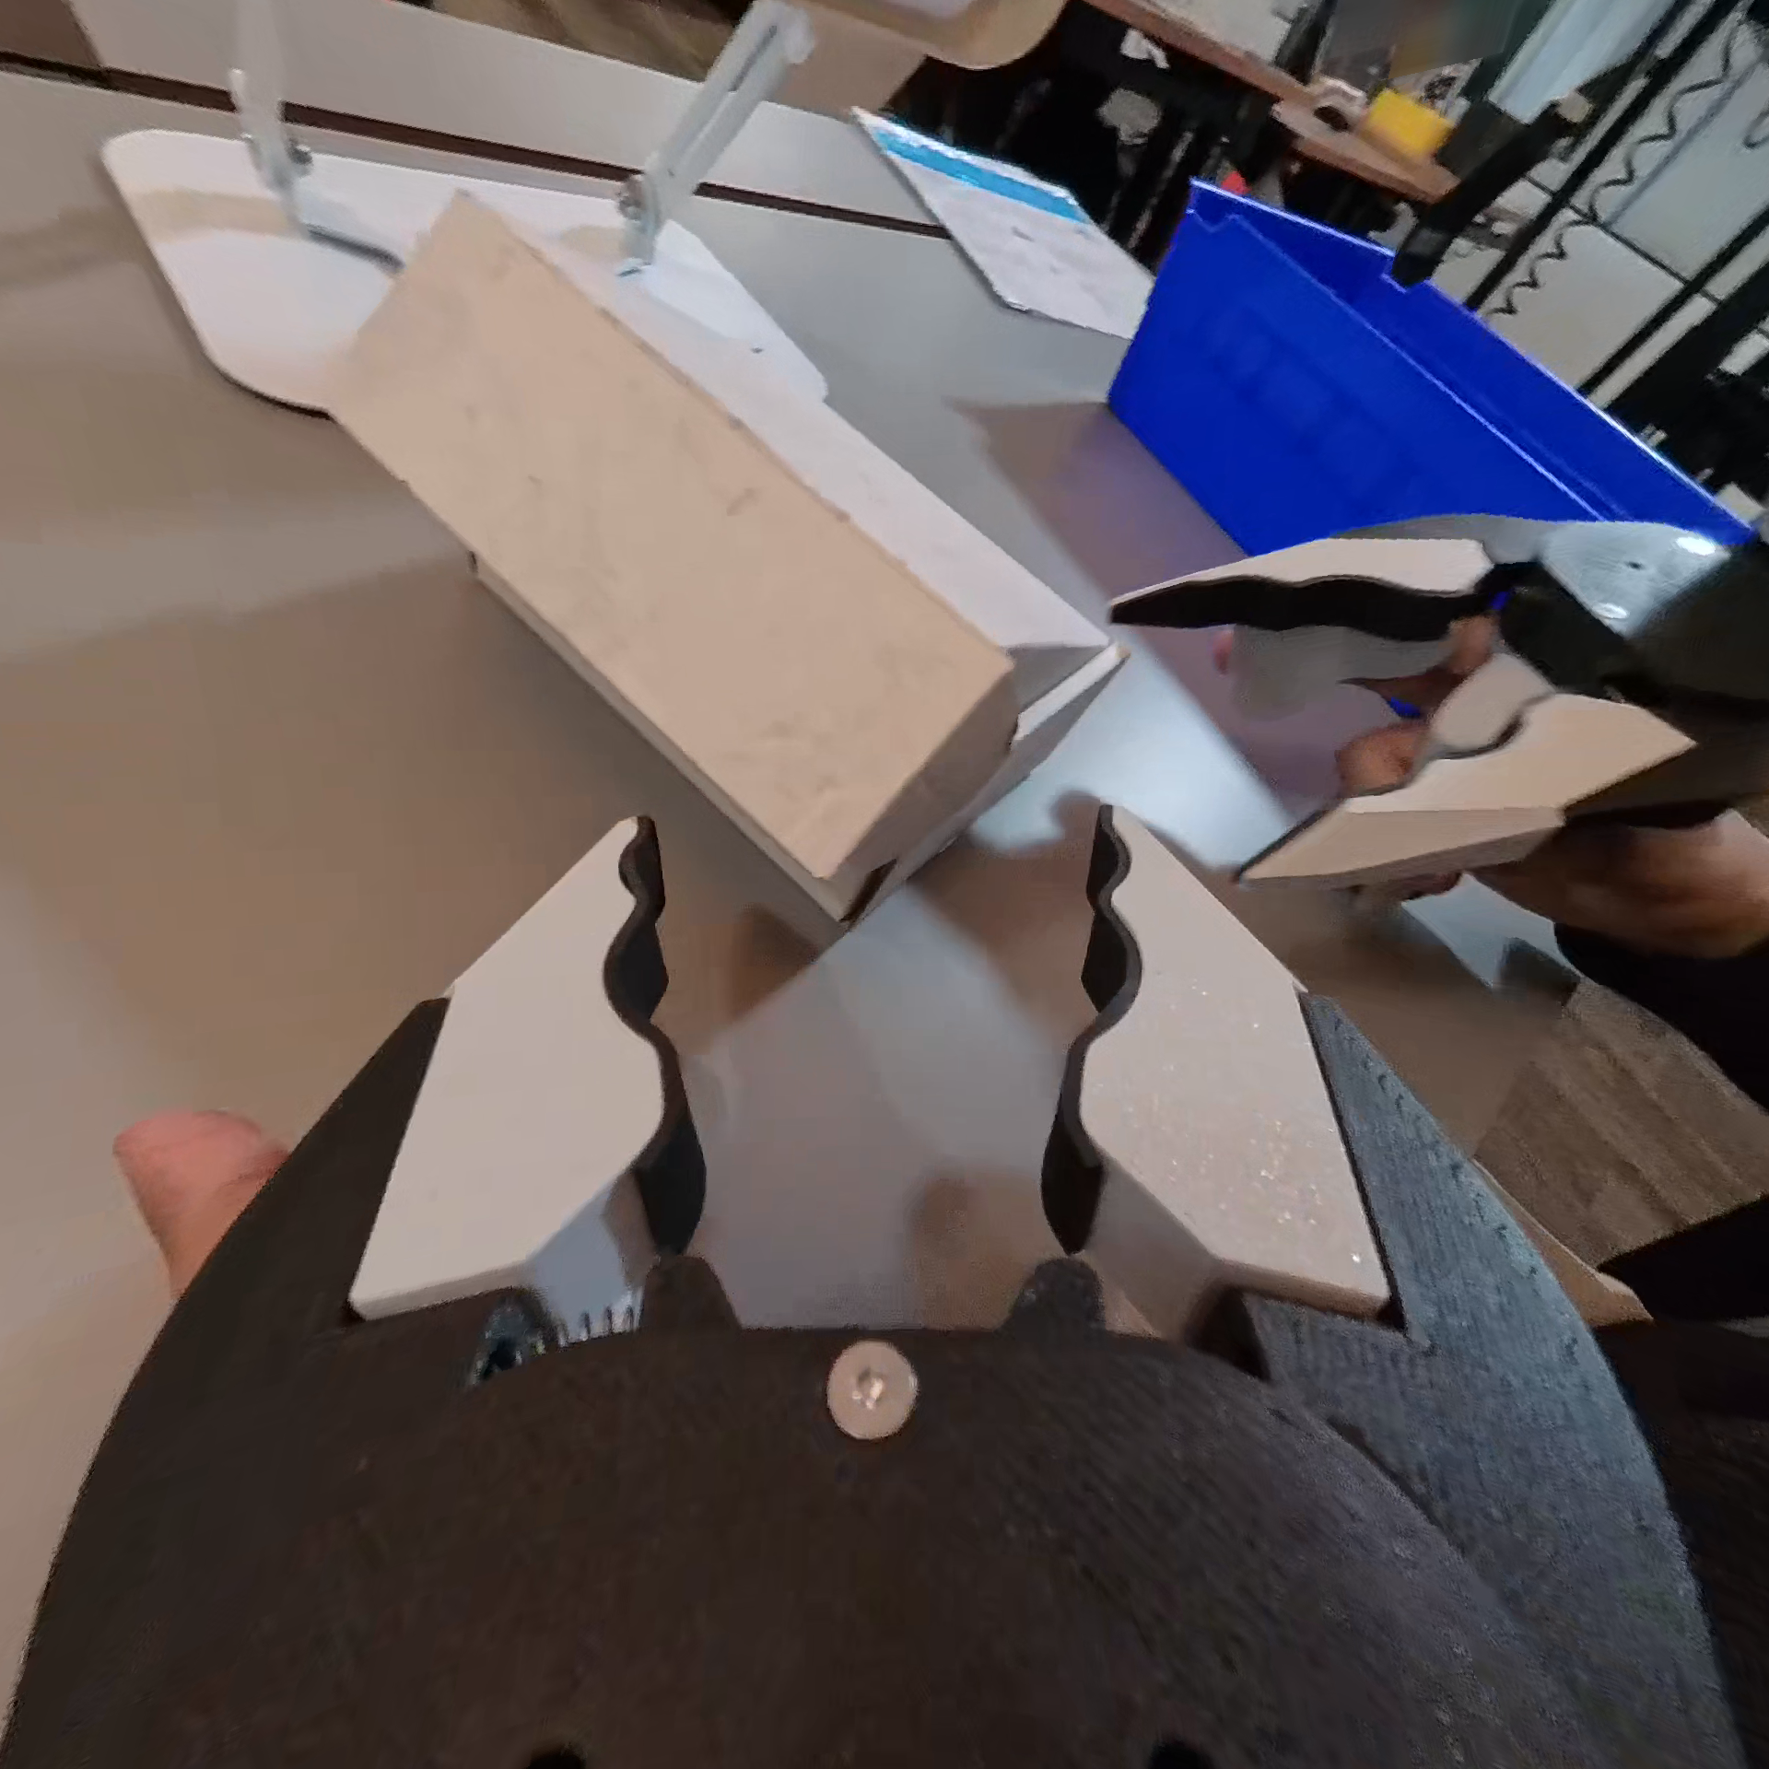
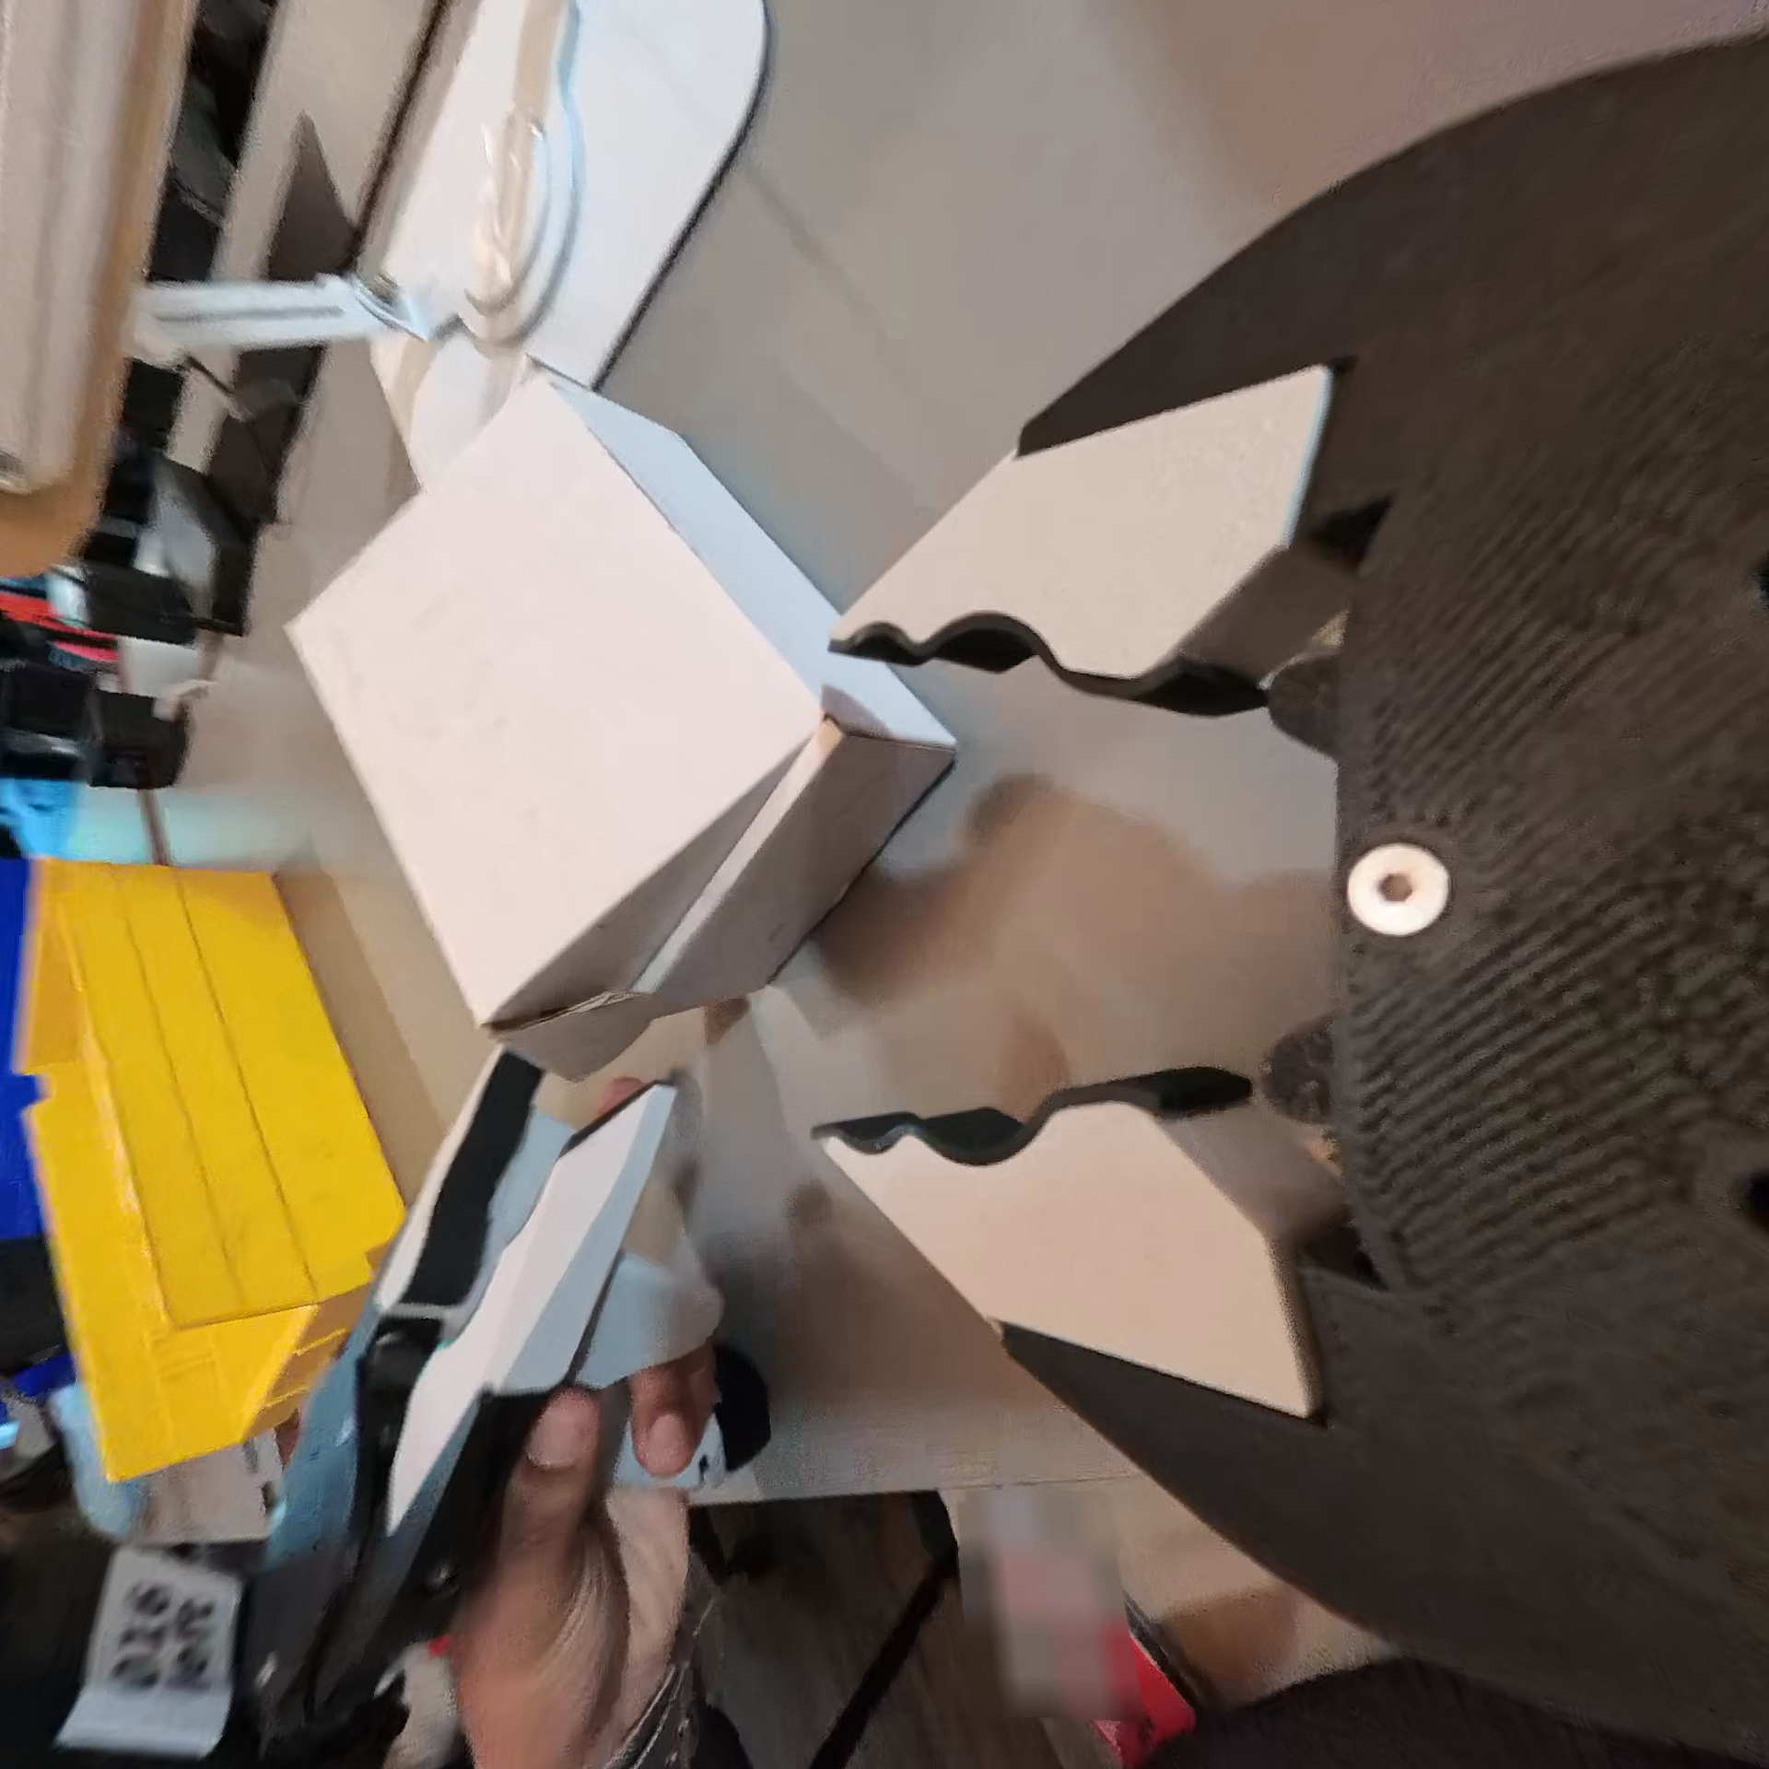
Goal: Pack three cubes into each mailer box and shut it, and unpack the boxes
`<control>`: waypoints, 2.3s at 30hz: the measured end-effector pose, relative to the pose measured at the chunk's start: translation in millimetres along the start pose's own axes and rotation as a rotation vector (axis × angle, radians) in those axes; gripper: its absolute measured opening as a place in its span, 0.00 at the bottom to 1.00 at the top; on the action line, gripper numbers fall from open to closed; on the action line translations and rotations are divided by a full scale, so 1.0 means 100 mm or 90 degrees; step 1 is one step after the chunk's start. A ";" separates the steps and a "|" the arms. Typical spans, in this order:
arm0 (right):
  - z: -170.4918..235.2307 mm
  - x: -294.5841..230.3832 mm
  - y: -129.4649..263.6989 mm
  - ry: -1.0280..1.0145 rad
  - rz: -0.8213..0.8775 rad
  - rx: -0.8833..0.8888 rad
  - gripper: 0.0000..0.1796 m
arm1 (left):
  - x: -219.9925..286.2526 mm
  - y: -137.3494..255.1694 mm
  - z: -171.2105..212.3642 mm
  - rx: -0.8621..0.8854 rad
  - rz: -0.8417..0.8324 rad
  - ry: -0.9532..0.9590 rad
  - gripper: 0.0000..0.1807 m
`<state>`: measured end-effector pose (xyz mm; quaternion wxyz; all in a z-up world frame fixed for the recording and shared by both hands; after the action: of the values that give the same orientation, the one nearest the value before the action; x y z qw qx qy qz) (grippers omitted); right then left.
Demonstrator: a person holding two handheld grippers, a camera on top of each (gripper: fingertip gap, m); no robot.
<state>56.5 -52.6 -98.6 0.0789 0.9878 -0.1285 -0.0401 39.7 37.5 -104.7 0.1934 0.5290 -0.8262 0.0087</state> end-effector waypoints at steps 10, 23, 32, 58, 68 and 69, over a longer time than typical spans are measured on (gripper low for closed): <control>0.15 -0.03 -0.05 0.043 -0.014 -0.065 0.49 | 0.21 0.12 -0.13 0.065 0.079 -0.079 0.15; 0.27 -0.06 0.04 0.063 -0.011 -0.107 0.45 | 0.05 0.31 -0.23 0.086 0.078 -0.074 0.01; 0.27 -0.07 0.04 0.088 -0.002 -0.110 0.45 | 0.04 0.34 -0.27 0.095 0.066 -0.139 0.00; -0.35 -0.32 0.13 0.495 0.105 0.017 0.28 | 0.89 0.10 -0.17 0.097 0.058 -0.183 0.00; -0.41 -0.44 0.09 0.710 0.207 0.062 0.10 | 1.03 0.08 -0.20 0.120 0.075 -0.110 0.00; -0.42 -0.43 0.10 0.705 0.207 0.062 0.08 | 1.03 0.08 -0.20 0.124 0.076 -0.110 0.00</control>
<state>16.5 -44.6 -53.6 0.0943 0.8315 -0.2199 0.5014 1.6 -44.0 -50.4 0.0685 0.4938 -0.8652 0.0547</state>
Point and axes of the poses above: each gripper's, where its closed fingertips meet, y back along the fingers, z out of its underside, x = y × z across the jaws, the point moved 1 cm from there along y, back along the fingers, and after that the axes turned 12 degrees about x, right-handed, at the moved point
